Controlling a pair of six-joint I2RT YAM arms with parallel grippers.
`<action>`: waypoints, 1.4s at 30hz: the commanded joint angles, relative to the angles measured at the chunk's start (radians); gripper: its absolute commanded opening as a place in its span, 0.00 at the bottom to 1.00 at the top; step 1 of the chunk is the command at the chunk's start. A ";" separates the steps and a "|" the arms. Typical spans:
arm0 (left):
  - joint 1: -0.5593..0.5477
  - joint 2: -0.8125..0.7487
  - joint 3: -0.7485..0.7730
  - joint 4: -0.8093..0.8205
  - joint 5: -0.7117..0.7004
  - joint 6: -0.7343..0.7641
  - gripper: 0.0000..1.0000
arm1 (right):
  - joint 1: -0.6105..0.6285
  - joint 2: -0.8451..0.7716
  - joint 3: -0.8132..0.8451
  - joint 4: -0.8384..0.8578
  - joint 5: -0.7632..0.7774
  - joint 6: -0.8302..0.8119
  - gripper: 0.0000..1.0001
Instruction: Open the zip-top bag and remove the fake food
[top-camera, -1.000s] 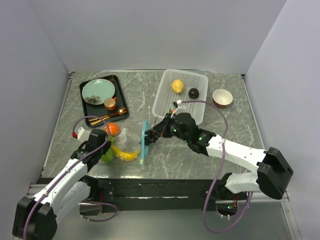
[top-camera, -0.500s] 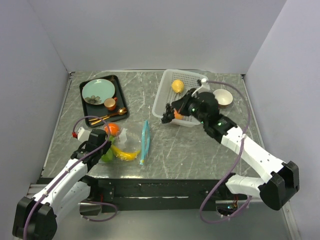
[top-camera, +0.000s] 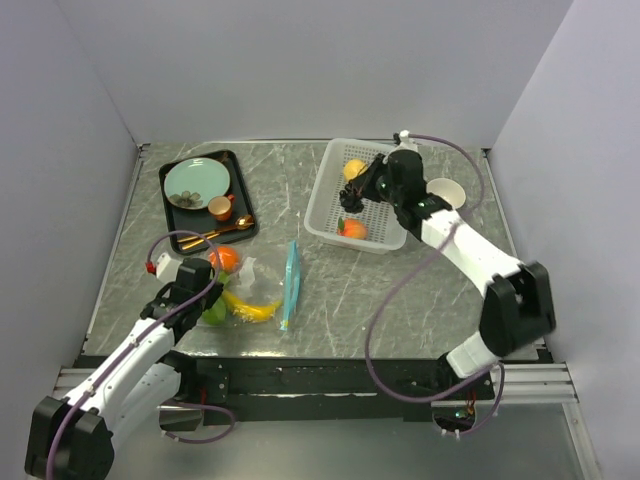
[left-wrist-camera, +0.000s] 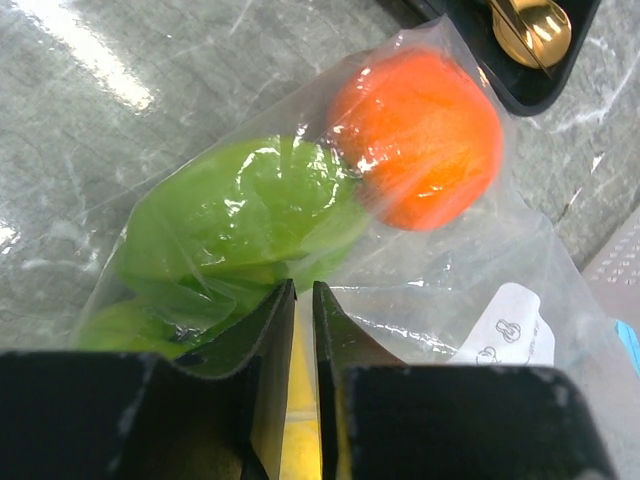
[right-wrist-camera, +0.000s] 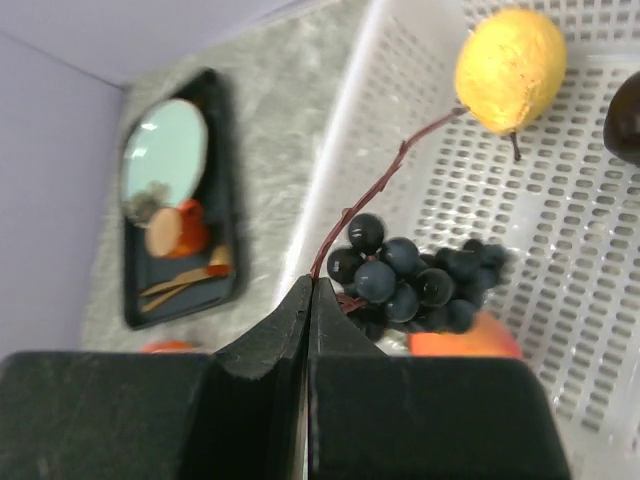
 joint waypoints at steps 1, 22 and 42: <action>0.005 -0.022 0.038 0.013 0.041 0.049 0.21 | -0.026 0.157 0.128 0.077 -0.042 -0.021 0.04; 0.000 -0.210 0.149 -0.256 0.070 -0.022 0.36 | 0.207 -0.244 -0.405 0.181 -0.208 0.131 0.38; -0.231 -0.131 -0.017 -0.157 0.042 -0.201 0.01 | 0.464 0.291 -0.261 0.415 -0.273 0.209 0.23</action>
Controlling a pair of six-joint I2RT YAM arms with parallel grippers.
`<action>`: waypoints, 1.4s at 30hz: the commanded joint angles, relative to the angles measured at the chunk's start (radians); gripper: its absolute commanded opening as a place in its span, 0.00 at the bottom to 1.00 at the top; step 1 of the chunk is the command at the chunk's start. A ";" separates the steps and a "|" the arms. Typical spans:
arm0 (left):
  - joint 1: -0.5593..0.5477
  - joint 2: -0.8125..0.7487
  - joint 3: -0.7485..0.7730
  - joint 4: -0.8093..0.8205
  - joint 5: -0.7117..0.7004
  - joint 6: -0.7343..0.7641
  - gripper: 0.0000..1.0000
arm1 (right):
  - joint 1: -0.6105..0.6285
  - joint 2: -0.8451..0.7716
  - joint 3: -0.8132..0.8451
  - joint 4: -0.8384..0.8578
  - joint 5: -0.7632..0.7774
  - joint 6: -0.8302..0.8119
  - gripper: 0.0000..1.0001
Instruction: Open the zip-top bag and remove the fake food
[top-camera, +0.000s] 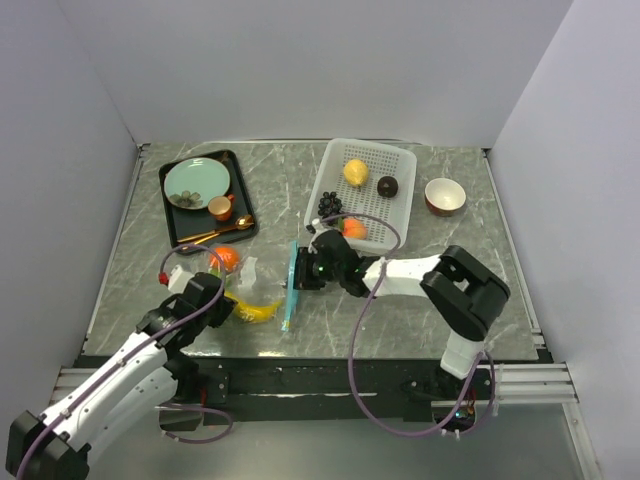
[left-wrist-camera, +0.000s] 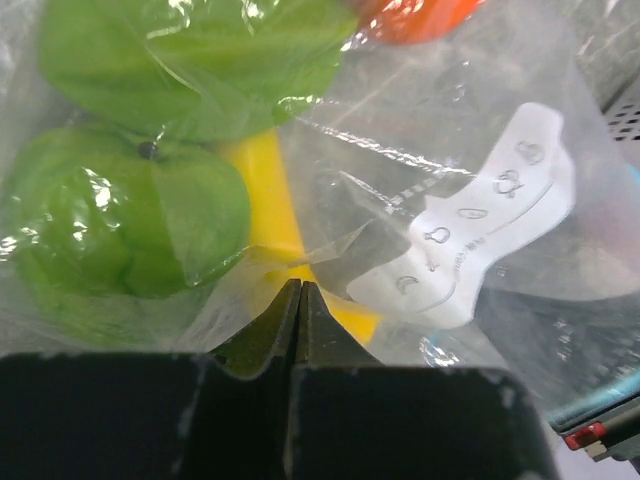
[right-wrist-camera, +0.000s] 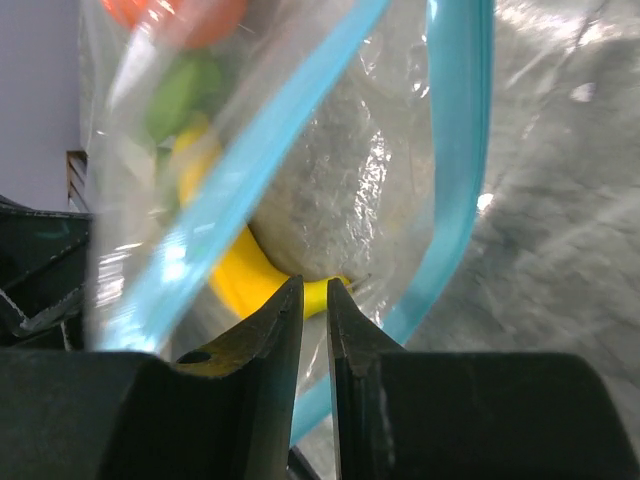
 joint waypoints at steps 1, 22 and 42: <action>-0.011 0.031 -0.033 0.071 -0.014 -0.041 0.01 | 0.028 0.055 0.066 0.097 -0.020 0.011 0.23; -0.011 0.106 -0.117 0.150 -0.011 -0.060 0.01 | 0.111 0.061 0.043 0.018 0.072 -0.061 0.55; -0.011 0.096 -0.105 0.135 0.012 -0.066 0.01 | 0.097 0.034 0.051 -0.105 0.130 0.001 0.56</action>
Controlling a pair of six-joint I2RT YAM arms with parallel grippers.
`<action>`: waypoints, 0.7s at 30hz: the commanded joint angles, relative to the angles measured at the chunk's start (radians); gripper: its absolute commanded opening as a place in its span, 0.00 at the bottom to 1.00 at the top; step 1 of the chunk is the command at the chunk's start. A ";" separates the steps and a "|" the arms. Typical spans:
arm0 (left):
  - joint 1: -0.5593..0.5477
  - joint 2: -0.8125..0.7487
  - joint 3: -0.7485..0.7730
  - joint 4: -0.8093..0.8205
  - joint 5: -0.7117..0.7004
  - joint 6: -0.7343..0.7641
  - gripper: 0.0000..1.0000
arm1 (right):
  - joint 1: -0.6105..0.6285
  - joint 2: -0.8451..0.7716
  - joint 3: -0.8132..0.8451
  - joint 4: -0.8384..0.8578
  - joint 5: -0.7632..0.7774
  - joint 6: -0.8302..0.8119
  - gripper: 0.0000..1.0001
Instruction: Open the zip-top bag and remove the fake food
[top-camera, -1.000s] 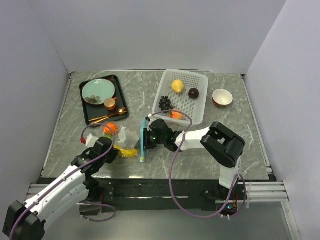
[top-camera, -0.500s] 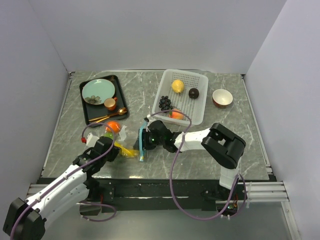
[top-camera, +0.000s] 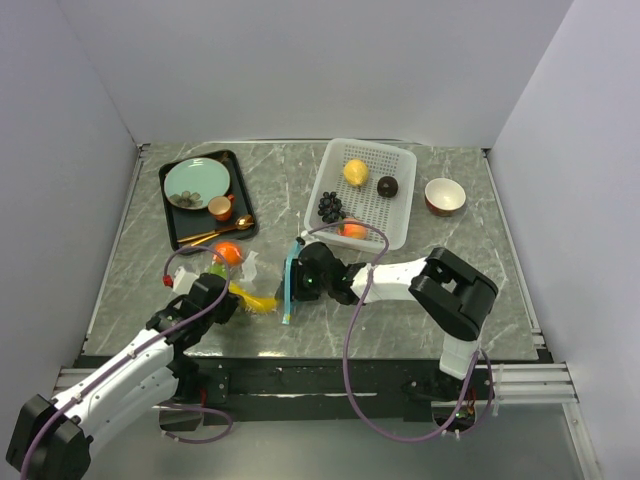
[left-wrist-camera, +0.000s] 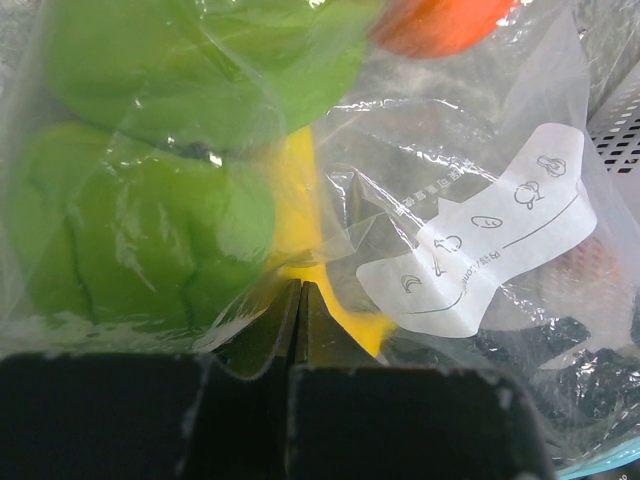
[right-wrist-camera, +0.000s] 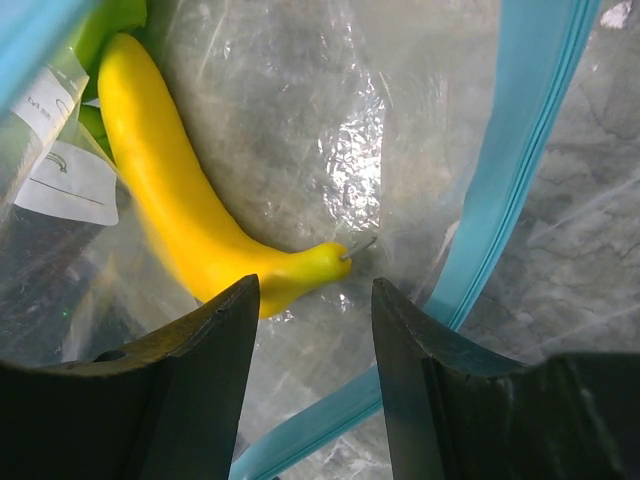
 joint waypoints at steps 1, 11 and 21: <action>-0.004 0.010 -0.025 -0.071 0.025 0.002 0.01 | -0.004 -0.019 0.010 0.002 -0.024 0.025 0.56; -0.004 0.020 -0.032 -0.051 0.040 -0.002 0.01 | -0.022 0.048 0.035 0.106 -0.112 0.107 0.51; -0.004 0.020 -0.028 -0.046 0.039 0.004 0.01 | -0.041 0.007 -0.028 0.228 -0.167 0.180 0.38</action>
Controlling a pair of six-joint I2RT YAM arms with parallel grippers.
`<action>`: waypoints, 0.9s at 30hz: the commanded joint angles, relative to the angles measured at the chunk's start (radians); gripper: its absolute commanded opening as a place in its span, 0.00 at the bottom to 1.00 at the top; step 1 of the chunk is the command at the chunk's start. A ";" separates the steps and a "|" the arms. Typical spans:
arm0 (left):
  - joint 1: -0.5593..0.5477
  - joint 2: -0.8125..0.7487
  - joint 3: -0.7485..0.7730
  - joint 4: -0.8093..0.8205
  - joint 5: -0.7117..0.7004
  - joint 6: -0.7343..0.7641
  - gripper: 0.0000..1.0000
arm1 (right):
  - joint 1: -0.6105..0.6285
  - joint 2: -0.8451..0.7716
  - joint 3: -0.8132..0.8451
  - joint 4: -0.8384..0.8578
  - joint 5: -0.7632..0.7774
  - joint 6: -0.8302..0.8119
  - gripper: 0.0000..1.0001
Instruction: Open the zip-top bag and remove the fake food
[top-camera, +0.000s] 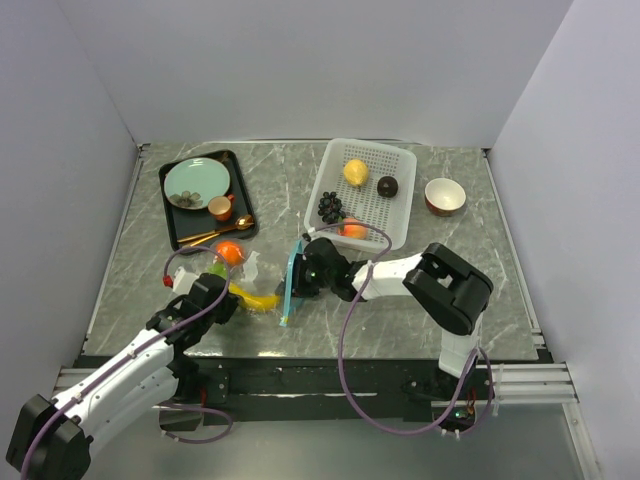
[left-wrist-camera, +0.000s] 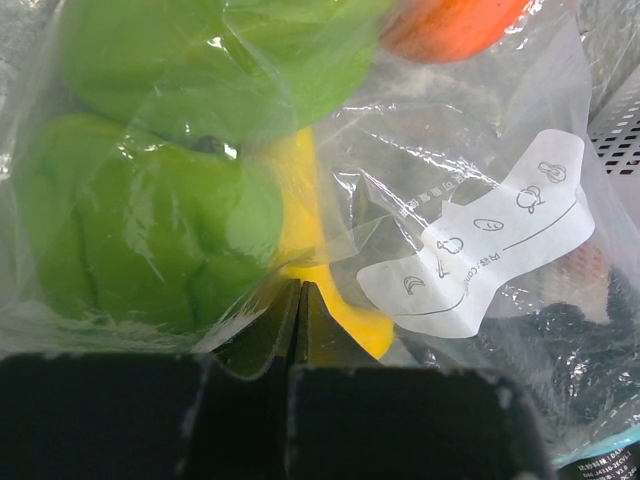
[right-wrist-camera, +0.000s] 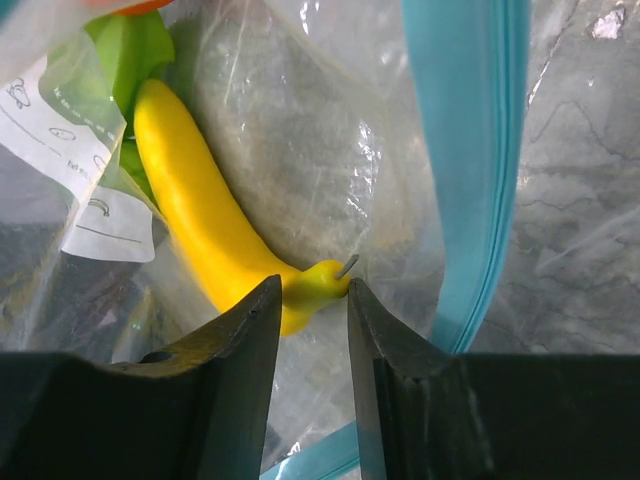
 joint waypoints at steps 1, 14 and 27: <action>-0.004 0.020 -0.024 -0.044 0.041 0.010 0.01 | 0.006 -0.035 -0.016 0.123 -0.072 0.046 0.38; -0.004 0.027 -0.022 -0.019 0.051 0.018 0.01 | 0.008 -0.011 0.016 0.166 -0.114 0.074 0.39; -0.004 -0.052 0.096 -0.174 -0.097 0.065 0.30 | 0.006 -0.132 -0.011 0.076 0.009 -0.019 0.02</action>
